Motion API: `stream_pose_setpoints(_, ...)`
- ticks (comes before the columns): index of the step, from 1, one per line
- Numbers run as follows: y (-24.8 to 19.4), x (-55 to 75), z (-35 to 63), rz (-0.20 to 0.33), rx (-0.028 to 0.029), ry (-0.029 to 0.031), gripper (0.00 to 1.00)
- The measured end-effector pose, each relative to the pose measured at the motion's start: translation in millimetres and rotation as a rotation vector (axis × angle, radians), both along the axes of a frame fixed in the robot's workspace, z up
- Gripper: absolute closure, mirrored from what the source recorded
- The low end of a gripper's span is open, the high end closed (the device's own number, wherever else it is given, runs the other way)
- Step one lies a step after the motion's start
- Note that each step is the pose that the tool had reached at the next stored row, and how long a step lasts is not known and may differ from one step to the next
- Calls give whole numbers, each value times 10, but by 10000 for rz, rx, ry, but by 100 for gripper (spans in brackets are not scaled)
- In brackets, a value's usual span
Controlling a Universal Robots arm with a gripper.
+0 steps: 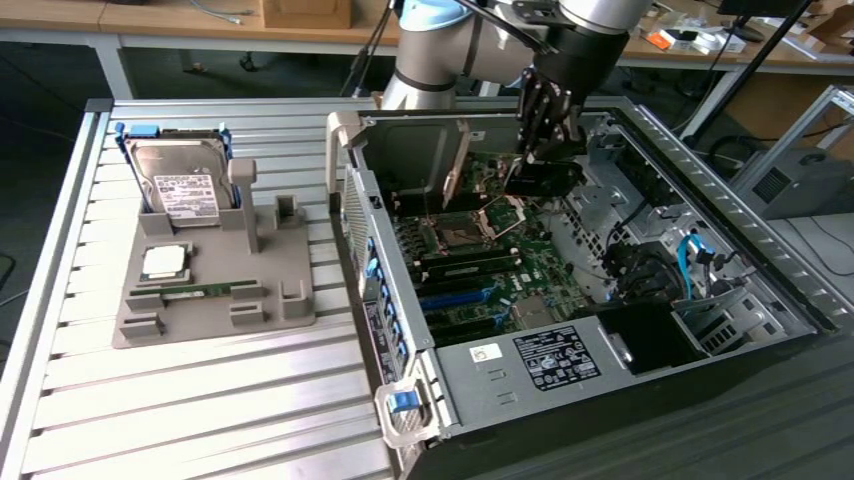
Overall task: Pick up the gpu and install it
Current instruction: 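Insert the gpu into the slot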
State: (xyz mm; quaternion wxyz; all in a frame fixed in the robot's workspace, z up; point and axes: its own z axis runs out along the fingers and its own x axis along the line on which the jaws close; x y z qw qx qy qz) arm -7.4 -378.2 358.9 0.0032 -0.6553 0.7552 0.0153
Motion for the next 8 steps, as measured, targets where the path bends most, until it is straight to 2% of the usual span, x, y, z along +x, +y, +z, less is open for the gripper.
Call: stream_pose_setpoints(8,0,0,-2,376,0,-1,73)
